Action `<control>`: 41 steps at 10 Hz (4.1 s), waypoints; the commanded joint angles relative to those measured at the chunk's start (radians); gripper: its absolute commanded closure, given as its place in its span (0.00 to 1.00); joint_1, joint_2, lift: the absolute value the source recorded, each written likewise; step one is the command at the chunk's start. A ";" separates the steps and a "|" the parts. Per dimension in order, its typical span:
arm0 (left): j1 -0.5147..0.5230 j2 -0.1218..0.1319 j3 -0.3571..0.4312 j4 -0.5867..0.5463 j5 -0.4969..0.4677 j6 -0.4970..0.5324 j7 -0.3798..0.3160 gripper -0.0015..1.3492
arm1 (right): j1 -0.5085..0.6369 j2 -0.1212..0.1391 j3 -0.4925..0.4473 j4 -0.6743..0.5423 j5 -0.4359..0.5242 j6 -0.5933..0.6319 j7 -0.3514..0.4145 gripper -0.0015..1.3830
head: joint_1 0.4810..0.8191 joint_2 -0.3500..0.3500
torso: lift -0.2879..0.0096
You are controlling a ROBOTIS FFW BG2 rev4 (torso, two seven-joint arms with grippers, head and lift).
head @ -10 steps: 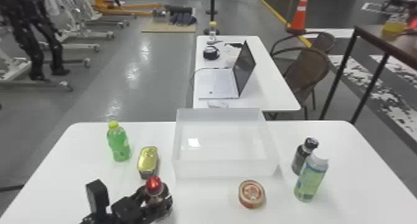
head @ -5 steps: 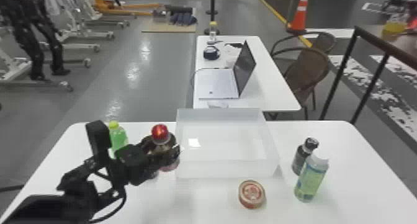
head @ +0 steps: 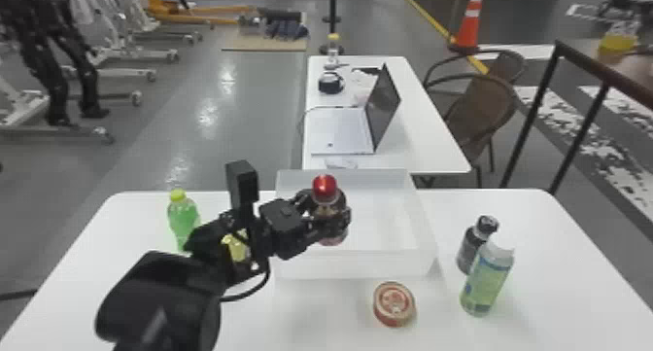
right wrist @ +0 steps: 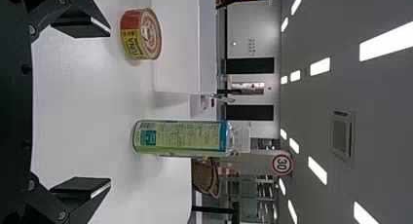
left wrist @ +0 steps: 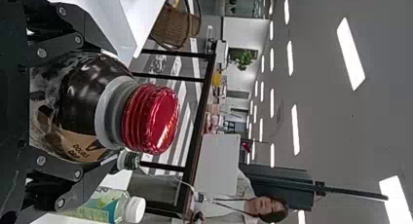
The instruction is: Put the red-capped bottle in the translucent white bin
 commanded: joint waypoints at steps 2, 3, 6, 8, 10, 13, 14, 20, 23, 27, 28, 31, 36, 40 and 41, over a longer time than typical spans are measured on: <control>-0.143 -0.040 -0.064 0.278 -0.003 -0.148 -0.010 0.86 | -0.014 0.000 0.001 0.011 -0.002 0.001 0.011 0.15 | 0.20 0.50 | 0.63; -0.181 -0.046 -0.072 0.357 -0.025 -0.199 -0.006 0.86 | -0.021 0.000 0.004 0.016 -0.002 -0.001 0.016 0.15 | 0.20 0.50 | 0.63; -0.215 -0.045 -0.043 0.397 -0.103 -0.213 0.040 0.00 | -0.021 0.000 0.004 0.019 -0.006 -0.001 0.016 0.15 | 0.20 0.50 | 0.63; -0.201 -0.040 -0.034 0.366 -0.097 -0.204 0.042 0.20 | -0.018 0.002 0.004 0.017 -0.009 -0.001 0.016 0.15 | 0.20 0.50 | 0.63; -0.148 -0.034 -0.008 0.284 -0.140 -0.191 0.042 0.28 | -0.017 0.000 0.004 0.016 -0.011 -0.001 0.016 0.15 | 0.20 0.50 | 0.63; 0.159 -0.036 0.242 -0.028 -0.183 -0.125 0.083 0.29 | -0.009 0.002 0.004 0.011 -0.009 0.001 0.016 0.15 | 0.20 0.50 | 0.63; 0.260 -0.045 0.327 -0.112 -0.186 -0.113 0.096 0.29 | -0.007 0.000 0.004 0.008 -0.009 -0.001 0.016 0.15 | 0.20 0.50 | 0.63; 0.681 -0.135 0.554 -0.301 -0.197 -0.340 0.329 0.36 | 0.020 0.000 -0.002 -0.007 -0.017 0.001 0.014 0.15 | 0.20 0.50 | 0.63; 0.788 -0.135 0.552 -0.313 -0.207 -0.389 0.402 0.35 | 0.036 -0.002 -0.004 -0.015 -0.017 0.001 -0.001 0.15 | 0.20 0.50 | 0.63; 0.865 -0.135 0.506 -0.312 -0.190 -0.457 0.540 0.36 | 0.039 -0.003 -0.005 -0.016 -0.017 0.001 -0.001 0.15 | 0.20 0.50 | 0.63; 0.865 -0.135 0.503 -0.310 -0.184 -0.455 0.540 0.36 | 0.039 -0.003 -0.005 -0.016 -0.017 0.001 -0.001 0.15 | 0.20 0.50 | 0.63; 0.860 -0.135 0.485 -0.305 -0.167 -0.444 0.540 0.36 | 0.039 -0.003 -0.005 -0.016 -0.017 0.001 -0.001 0.15 | 0.20 0.50 | 0.63; 0.855 -0.135 0.469 -0.305 -0.160 -0.441 0.540 0.36 | 0.040 -0.003 -0.005 -0.016 -0.017 0.001 -0.001 0.15 | 0.20 0.50 | 0.63; 0.854 -0.135 0.465 -0.305 -0.157 -0.440 0.540 0.36 | 0.040 -0.003 -0.005 -0.016 -0.018 0.001 -0.001 0.15 | 0.20 0.50 | 0.63; 0.854 -0.135 0.465 -0.305 -0.155 -0.440 0.540 0.36 | 0.040 -0.003 -0.005 -0.016 -0.018 0.001 -0.001 0.15 | 0.20 0.50 | 0.63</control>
